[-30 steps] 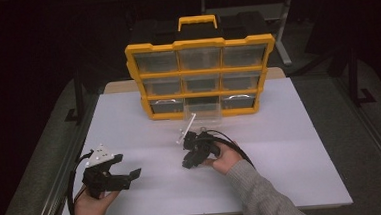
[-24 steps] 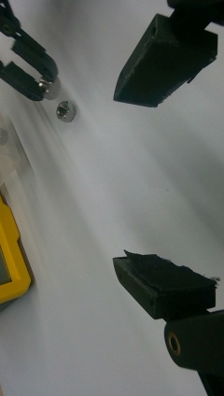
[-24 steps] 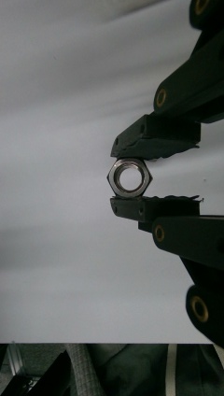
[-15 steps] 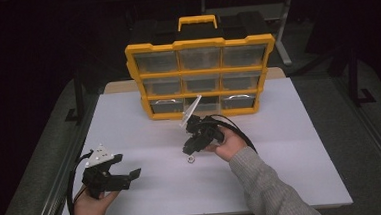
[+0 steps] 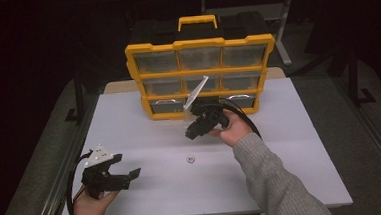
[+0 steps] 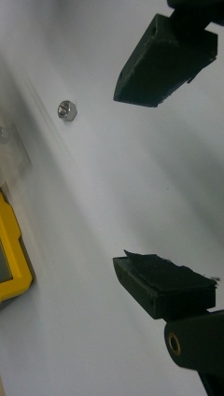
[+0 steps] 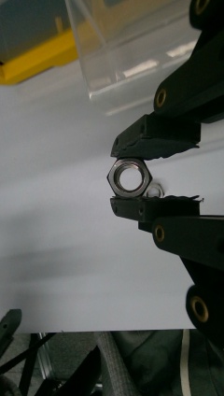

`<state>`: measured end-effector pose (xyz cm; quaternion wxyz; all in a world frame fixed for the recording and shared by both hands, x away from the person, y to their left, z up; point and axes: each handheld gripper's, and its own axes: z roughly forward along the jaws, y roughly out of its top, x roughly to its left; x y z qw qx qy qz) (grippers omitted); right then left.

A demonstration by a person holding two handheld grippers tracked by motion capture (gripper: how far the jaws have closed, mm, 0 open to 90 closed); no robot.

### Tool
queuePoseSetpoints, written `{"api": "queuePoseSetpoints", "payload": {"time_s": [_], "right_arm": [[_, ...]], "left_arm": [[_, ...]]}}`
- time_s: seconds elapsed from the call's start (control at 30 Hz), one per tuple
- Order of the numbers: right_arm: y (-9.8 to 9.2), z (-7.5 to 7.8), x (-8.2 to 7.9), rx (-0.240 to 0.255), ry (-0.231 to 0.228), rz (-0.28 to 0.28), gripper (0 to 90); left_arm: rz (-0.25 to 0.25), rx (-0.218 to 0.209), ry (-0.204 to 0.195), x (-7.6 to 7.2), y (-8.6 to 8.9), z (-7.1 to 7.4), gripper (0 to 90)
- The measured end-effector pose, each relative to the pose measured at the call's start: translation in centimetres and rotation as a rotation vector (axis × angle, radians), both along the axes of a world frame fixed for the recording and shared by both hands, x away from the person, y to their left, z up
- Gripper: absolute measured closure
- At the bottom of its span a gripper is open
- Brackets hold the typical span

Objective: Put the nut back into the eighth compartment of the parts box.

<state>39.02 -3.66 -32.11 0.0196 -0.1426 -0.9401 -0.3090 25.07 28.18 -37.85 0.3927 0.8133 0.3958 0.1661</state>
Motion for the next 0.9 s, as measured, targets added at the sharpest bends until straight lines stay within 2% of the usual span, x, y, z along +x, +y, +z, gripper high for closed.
{"api": "queuePoseSetpoints", "payload": {"time_s": [0.3,0.37,0.43,0.47,0.53,0.67,0.7,0.73,0.83,0.9], "right_arm": [[-1.3,1.9,1.8,0.001,-0.020,-0.057,69.2],[-1.5,2.1,2.3,-0.003,-0.023,-0.070,69.2],[-1.6,2.3,2.7,-0.005,-0.026,-0.079,69.2],[-1.7,2.4,2.9,-0.008,-0.028,-0.085,69.2],[-2.0,2.5,3.2,-0.011,-0.025,-0.103,69.2],[-2.5,2.5,3.9,-0.011,-0.032,-0.139,69.2],[-2.6,2.4,4.0,-0.014,-0.028,-0.150,69.2],[-2.7,2.3,4.1,-0.017,-0.026,-0.159,69.2],[-2.8,1.7,4.6,-0.042,-0.028,-0.171,69.1],[-2.8,1.3,4.8,-0.057,-0.023,-0.182,69.1]], "left_arm": [[-0.001,-0.003,-0.006,0.0,0.1,0.0,16.7],[0.009,-0.021,-0.007,0.0,0.0,0.0,16.6],[0.011,-0.021,-0.005,0.0,0.0,0.0,16.6],[0.002,-0.005,-0.003,0.0,0.1,0.1,16.6],[0.002,-0.007,-0.003,0.0,0.1,0.0,16.6],[0.008,-0.021,-0.006,0.0,0.0,0.0,16.6],[0.000,-0.006,-0.004,0.0,0.1,0.0,16.6],[0.004,-0.013,-0.004,0.0,0.0,0.0,16.7],[0.003,-0.003,-0.004,0.0,0.1,0.1,16.6],[0.012,-0.020,-0.005,0.0,0.0,0.0,16.7]]}}
